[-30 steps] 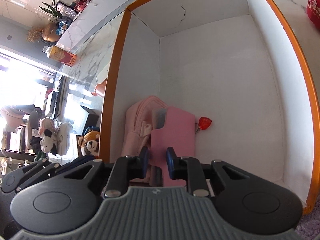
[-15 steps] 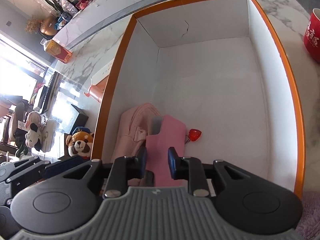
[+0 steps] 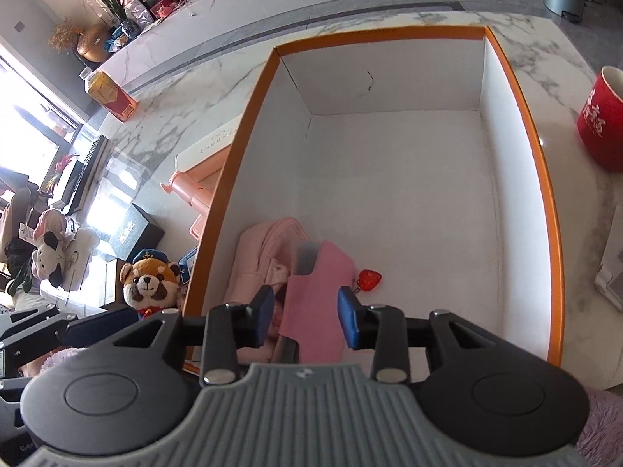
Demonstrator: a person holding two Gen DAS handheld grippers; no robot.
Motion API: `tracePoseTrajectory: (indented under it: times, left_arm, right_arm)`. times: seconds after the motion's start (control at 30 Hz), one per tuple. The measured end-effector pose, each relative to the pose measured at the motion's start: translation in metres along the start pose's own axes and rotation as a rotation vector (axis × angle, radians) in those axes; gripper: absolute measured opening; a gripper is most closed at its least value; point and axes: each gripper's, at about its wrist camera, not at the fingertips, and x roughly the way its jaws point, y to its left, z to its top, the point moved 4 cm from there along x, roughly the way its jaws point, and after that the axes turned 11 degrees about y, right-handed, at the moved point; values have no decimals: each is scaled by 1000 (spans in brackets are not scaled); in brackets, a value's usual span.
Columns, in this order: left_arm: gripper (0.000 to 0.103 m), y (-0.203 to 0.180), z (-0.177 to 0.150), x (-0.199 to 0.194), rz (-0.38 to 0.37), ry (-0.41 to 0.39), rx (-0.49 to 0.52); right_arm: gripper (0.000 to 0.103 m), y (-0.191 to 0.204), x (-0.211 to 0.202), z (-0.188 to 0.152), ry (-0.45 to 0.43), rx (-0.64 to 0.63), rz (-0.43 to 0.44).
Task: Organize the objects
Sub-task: 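Withdraw both open tools from the box toward the remaining items, then grasp the brown cardboard box with the left tool while the right tool grasps the red panda plush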
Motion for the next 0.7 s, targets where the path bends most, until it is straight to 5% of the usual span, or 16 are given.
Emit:
tracePoseTrajectory:
  times: [0.23, 0.4, 0.53, 0.7]
  left_arm:
    - [33, 18, -4, -6, 10, -11, -21]
    - [34, 45, -10, -11, 31, -13, -67]
    - [54, 83, -19, -17, 67, -33, -168]
    - [64, 123, -32, -11, 114, -8, -266]
  right_arm:
    - [52, 54, -18, 6, -101, -224, -44]
    - [52, 97, -7, 13, -88, -379, -40]
    - [50, 121, 12, 20, -51, -458, -54]
    - [47, 141, 44, 23, 29, -517, -73]
